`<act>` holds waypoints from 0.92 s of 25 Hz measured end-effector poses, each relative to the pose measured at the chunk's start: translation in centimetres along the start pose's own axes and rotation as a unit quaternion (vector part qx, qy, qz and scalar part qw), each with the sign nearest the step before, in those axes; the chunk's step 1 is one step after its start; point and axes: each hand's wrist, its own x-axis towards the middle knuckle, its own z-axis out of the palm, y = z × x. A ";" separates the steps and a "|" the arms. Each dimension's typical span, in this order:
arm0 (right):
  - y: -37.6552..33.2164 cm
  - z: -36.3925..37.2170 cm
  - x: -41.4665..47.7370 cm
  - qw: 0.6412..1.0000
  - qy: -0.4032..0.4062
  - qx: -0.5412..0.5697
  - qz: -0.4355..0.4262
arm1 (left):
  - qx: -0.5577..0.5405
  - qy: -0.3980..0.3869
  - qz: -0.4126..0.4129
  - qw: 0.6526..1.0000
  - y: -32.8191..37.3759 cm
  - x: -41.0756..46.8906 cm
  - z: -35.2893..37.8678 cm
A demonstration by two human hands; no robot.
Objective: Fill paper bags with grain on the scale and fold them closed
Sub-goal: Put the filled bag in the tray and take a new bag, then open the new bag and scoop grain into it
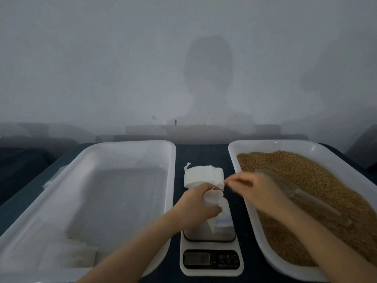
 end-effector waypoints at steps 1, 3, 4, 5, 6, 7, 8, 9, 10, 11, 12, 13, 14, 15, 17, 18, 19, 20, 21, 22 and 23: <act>0.9 -1.1 0.2 0.999 0.026 -0.034 0.023 | -0.005 -0.015 -0.005 1.000 -0.1 -0.1 -0.1; 3.6 -3.8 0.2 0.984 0.048 -0.149 0.085 | -0.018 -0.045 -0.017 0.999 -0.2 -0.2 -0.2; 5.3 -5.1 0.1 0.963 0.033 -0.238 0.125 | -0.019 -0.060 -0.021 0.998 -0.2 -0.2 -0.2; 6.9 -6.1 -0.2 0.930 0.001 -0.326 0.167 | -0.016 -0.072 -0.025 0.997 -0.3 -0.2 -0.2; 8.2 -6.9 -0.6 0.901 -0.039 -0.381 0.203 | -0.013 -0.078 -0.028 0.996 -0.3 -0.2 -0.2; 9.3 -7.3 -0.8 0.886 -0.067 -0.396 0.230 | -0.011 -0.080 -0.032 0.996 -0.4 -0.2 -0.2; 10.1 -7.4 -0.8 0.884 -0.080 -0.389 0.246 | -0.011 -0.079 -0.037 0.996 -0.4 -0.1 -0.2; 10.6 -7.3 -0.8 0.888 -0.075 -0.379 0.250 | -0.014 -0.076 -0.041 0.996 -0.4 0.0 -0.2; 10.8 -7.2 -0.7 0.891 -0.065 -0.375 0.248 | -0.018 -0.073 -0.045 0.996 -0.4 0.1 -0.1; 11.0 -7.0 -0.5 0.893 -0.051 -0.373 0.247 | -0.021 -0.071 -0.047 0.996 -0.3 0.1 -0.1; 11.1 -7.0 -0.3 0.895 -0.036 -0.370 0.248 | -0.023 -0.069 -0.046 0.996 -0.3 0.1 -0.1; 11.0 -7.0 -0.1 0.897 -0.022 -0.368 0.246 | -0.025 -0.067 -0.045 0.996 -0.3 0.1 -0.1; 10.9 -7.0 0.0 0.897 -0.005 -0.374 0.237 | -0.028 -0.064 -0.044 0.997 -0.4 0.1 -0.1; 10.6 -7.0 0.1 0.893 0.015 -0.393 0.219 | -0.031 -0.062 -0.044 0.997 -0.4 0.1 -0.2; 10.0 -7.0 0.4 0.871 0.051 -0.456 0.172 | -0.034 -0.063 -0.045 0.996 -0.5 0.1 -0.3; 9.5 -6.9 0.6 0.856 0.059 -0.490 0.156 | -0.036 -0.067 -0.047 0.996 -0.4 0.1 -0.3; 9.0 -6.8 0.9 0.839 0.060 -0.520 0.149 | -0.039 -0.069 -0.049 0.996 -0.4 0.0 -0.3; 8.5 -6.7 1.4 0.826 0.053 -0.543 0.144 | -0.040 -0.069 -0.050 0.996 -0.3 0.0 -0.3; 8.0 -6.5 1.9 0.817 0.048 -0.559 0.135 | -0.040 -0.068 -0.051 0.996 -0.3 0.0 -0.3; 7.6 -6.1 2.3 0.812 0.047 -0.569 0.123 | -0.040 -0.067 -0.052 0.996 -0.3 0.0 -0.3; 7.2 -5.7 2.7 0.813 0.049 -0.568 0.116 | -0.040 -0.067 -0.053 0.996 -0.2 0.0 -0.3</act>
